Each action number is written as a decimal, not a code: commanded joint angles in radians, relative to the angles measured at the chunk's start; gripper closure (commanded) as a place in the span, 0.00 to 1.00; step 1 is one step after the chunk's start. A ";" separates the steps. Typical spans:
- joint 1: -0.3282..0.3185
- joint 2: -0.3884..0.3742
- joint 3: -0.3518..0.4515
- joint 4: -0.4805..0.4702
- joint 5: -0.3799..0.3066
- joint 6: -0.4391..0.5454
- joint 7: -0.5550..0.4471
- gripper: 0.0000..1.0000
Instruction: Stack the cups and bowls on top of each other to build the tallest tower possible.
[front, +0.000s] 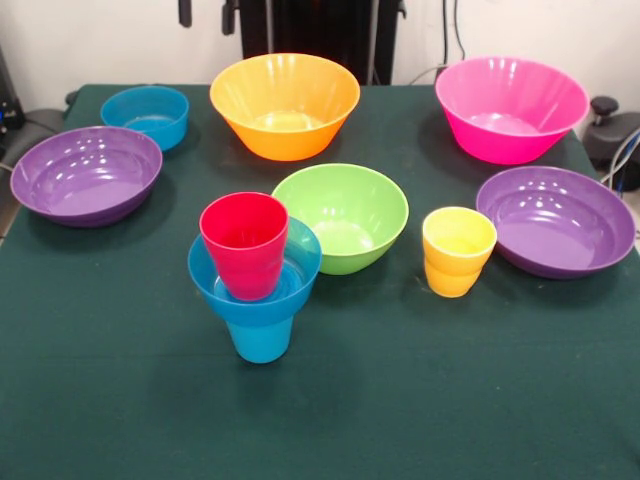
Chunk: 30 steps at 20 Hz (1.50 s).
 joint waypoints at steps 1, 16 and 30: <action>0.042 0.194 -0.057 0.017 -0.115 -0.122 0.085 0.00; 0.008 0.340 -0.141 -0.030 -0.217 -0.261 0.069 0.00; -0.126 0.309 -0.001 -0.042 -0.225 -0.140 0.029 0.00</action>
